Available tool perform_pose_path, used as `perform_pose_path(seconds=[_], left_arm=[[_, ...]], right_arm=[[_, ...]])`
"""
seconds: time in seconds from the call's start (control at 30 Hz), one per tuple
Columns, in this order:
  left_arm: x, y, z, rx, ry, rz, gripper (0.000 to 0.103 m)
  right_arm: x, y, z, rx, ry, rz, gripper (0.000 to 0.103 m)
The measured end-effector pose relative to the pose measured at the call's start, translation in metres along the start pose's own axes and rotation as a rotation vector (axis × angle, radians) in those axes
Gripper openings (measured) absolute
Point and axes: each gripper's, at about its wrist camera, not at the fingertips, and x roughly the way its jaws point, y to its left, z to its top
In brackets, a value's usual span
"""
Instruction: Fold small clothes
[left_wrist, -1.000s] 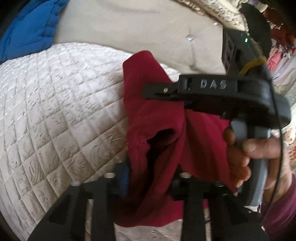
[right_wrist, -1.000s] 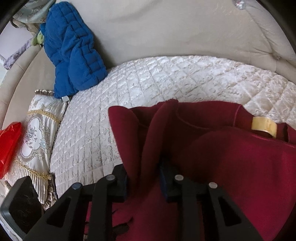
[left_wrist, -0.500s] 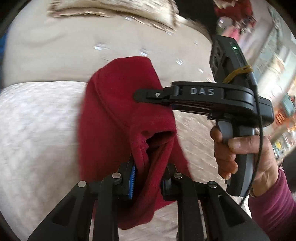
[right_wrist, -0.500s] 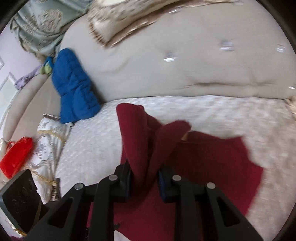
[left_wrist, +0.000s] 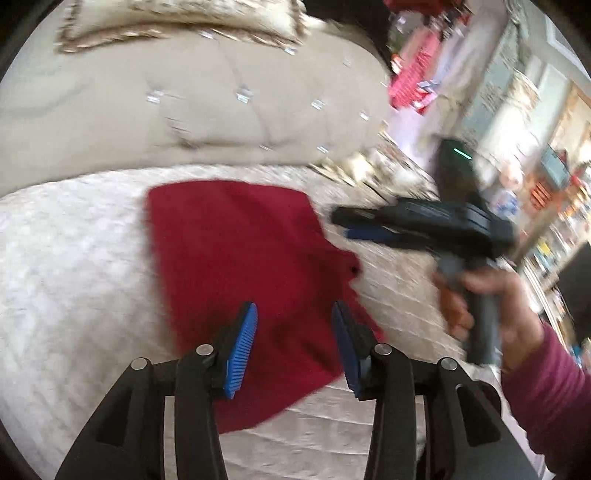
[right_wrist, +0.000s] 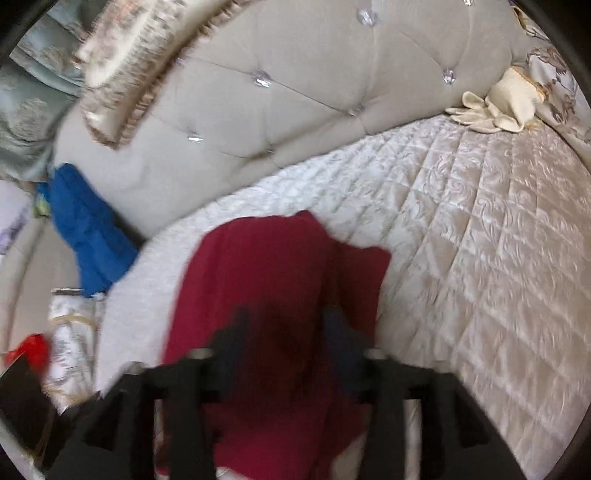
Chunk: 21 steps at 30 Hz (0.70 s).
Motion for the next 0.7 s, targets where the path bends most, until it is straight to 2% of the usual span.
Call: perform_pose_path(seconds=[0.13,0.2,0.23,0.27,0.3,0.37,0.43,0.5,0.53,0.6,0.67,0.7], left_arm=[[0.002,0.02,-0.001,-0.047,-0.003,0.054,0.02],[0.007,0.019,-0.004,-0.06,0.013,0.067,0.02],[0.011,0.022,-0.005,-0.067,0.025,0.083,0.02],[0.017,0.019,-0.005,-0.074,0.031,0.095,0.02],[0.021,0.018,-0.004,-0.084,0.037,0.101,0.02],[0.022,0.018,-0.013,-0.093,0.042,0.096,0.02],[0.025,0.014,-0.014,-0.074,0.044,0.111,0.021],[0.031,0.013,-0.015,-0.062,0.063,0.132,0.021],[0.037,0.013,-0.016,-0.062,0.082,0.15,0.021],[0.047,0.013,-0.018,-0.07,0.099,0.189,0.021],[0.048,0.012,-0.021,-0.063,0.098,0.206,0.022],[0.048,0.013,-0.021,-0.064,0.097,0.204,0.022]], right_arm=[[0.001,0.012,-0.022,-0.01,0.058,0.021,0.081],[0.018,0.011,-0.031,0.022,0.105,-0.002,0.081],[0.026,0.012,-0.035,0.017,0.135,-0.02,0.073],[0.032,0.016,-0.04,-0.016,0.157,-0.05,0.043],[0.03,0.022,-0.043,-0.062,0.144,-0.087,0.033],[0.012,0.034,-0.049,-0.143,0.084,-0.111,0.022],[-0.002,0.036,-0.054,-0.188,0.034,-0.173,0.021],[0.011,0.024,-0.054,-0.179,0.072,-0.231,0.021],[0.016,0.019,-0.054,-0.169,0.092,-0.219,0.022],[0.006,0.018,-0.053,-0.133,0.06,-0.166,0.026],[-0.015,0.017,-0.047,-0.1,-0.001,-0.167,0.051],[-0.023,0.018,-0.045,-0.092,-0.036,-0.18,0.055]])
